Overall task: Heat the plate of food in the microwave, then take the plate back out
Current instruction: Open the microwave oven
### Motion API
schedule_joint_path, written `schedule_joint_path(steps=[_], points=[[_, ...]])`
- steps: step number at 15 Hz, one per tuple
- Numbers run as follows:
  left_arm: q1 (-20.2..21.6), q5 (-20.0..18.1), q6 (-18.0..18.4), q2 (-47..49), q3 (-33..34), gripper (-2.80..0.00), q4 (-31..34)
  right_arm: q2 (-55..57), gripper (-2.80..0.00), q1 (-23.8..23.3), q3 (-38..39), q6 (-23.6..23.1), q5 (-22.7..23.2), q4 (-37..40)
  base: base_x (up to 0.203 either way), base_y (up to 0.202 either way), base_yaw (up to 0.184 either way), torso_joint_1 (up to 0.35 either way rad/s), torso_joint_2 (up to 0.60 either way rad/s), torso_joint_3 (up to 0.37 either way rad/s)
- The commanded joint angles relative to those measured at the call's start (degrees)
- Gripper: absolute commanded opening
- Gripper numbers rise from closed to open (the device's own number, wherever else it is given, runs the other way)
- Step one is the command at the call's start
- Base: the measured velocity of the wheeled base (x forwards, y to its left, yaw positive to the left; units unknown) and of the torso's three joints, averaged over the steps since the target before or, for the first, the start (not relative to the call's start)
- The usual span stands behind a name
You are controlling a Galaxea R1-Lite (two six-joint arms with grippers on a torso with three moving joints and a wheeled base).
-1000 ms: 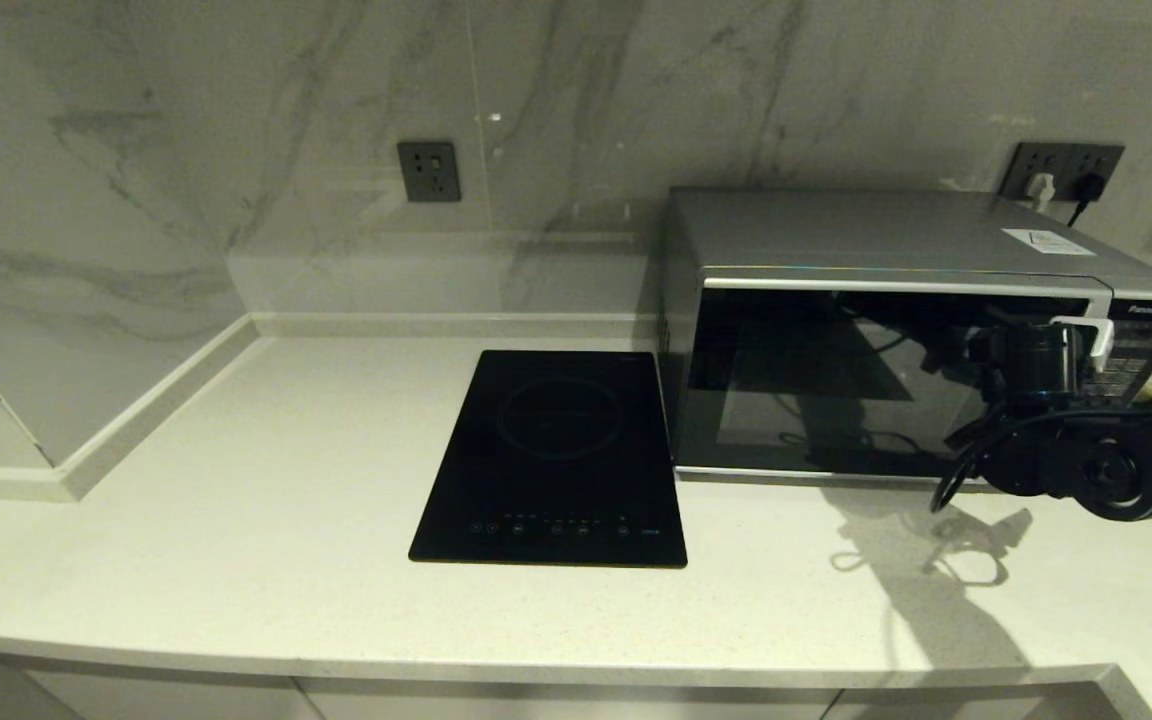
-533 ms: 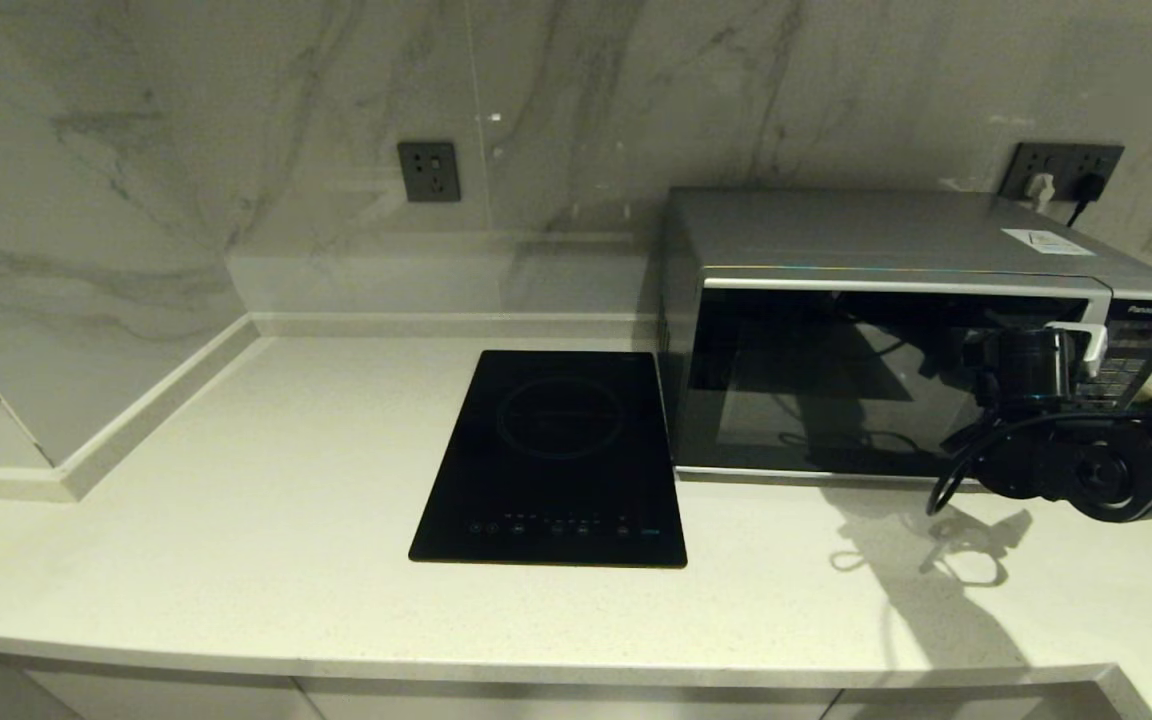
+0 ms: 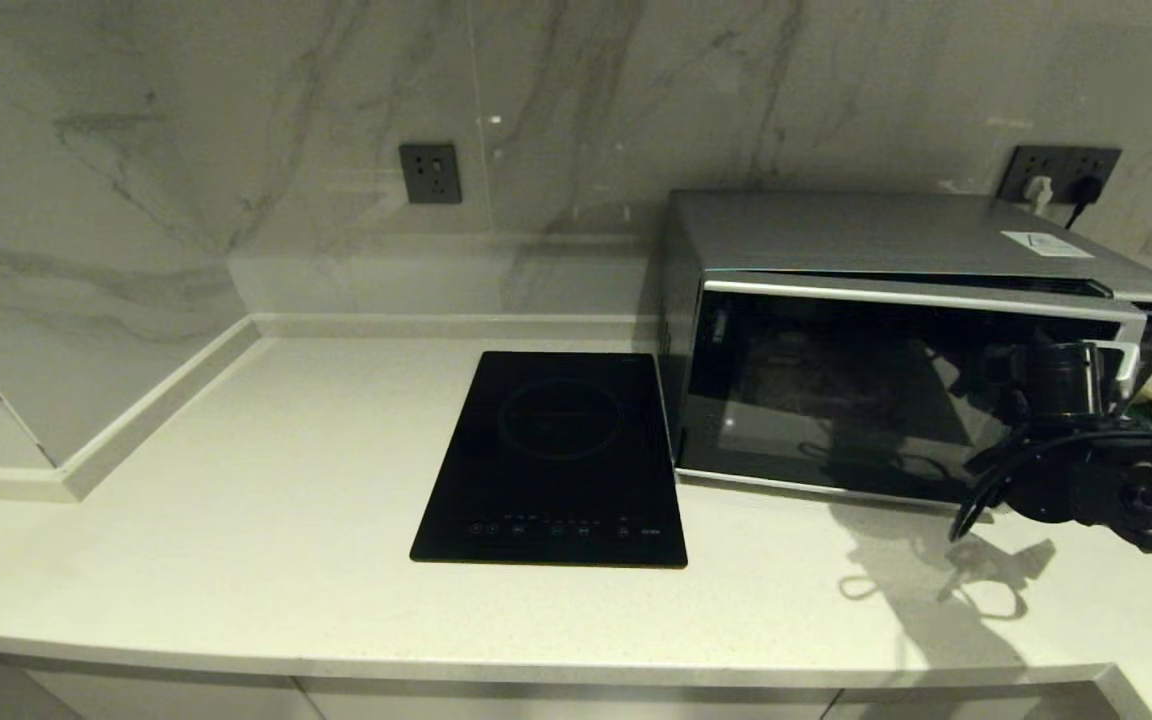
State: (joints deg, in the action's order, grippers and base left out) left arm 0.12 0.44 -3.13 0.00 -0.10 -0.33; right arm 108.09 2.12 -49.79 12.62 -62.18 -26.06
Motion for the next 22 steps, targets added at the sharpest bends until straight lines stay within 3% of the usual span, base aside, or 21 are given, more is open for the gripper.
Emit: schedule_joint_path(steps=[1, 4, 8, 9, 12, 15, 18, 22], points=[[0.1, 0.0, 0.0, 0.0, 0.0, -2.80, 0.0, -3.1, 0.00, 0.1, 2.3, 0.1, 0.4, -0.7, 0.000, 0.000, 0.000, 0.000, 0.00, 0.000], [0.1, 0.0, 0.0, 0.0, 0.0, -2.80, 0.0, -2.9, 0.00, 2.3, 2.3, -0.4, 3.8, -0.6, 0.000, 0.000, 0.000, 0.000, 0.00, 0.000], [0.1, 0.0, 0.0, 0.0, 0.0, -2.80, 0.0, -8.8, 0.00, 9.7, 4.6, -1.2, 12.1, -0.2, 0.000, 0.000, 0.000, 0.000, 0.00, 0.000], [0.1, 0.0, 0.0, 0.0, 0.0, -2.80, 0.0, -11.1, -2.80, 11.5, 5.6, -2.1, 14.6, 0.5, 0.000, 0.000, 0.000, 0.000, 0.00, 0.000], [0.1, 0.0, 0.0, 0.0, 0.0, -2.80, 0.0, -20.0, -2.80, 17.7, 7.5, -3.0, 20.4, 5.5, 0.000, 0.000, 0.000, 0.000, 0.00, 0.000], [0.1, 0.0, 0.0, 0.0, 0.0, -2.80, 0.0, -28.3, -2.80, 20.5, 1.1, -1.9, 25.5, 22.1, 0.000, 0.000, 0.000, 0.000, 0.00, 0.000], [0.1, 0.0, 0.0, 0.0, 0.0, -2.80, 0.0, -30.1, -2.80, 17.8, -12.5, 3.5, 30.1, 39.0, 0.000, 0.000, 0.000, 0.000, 0.00, 0.000], [0.1, 0.0, 0.0, 0.0, 0.0, -2.80, 0.0, -24.8, -2.80, 10.6, -25.3, 8.0, 35.8, 47.5, 0.000, 0.000, 0.000, 0.000, 0.00, 0.000]])
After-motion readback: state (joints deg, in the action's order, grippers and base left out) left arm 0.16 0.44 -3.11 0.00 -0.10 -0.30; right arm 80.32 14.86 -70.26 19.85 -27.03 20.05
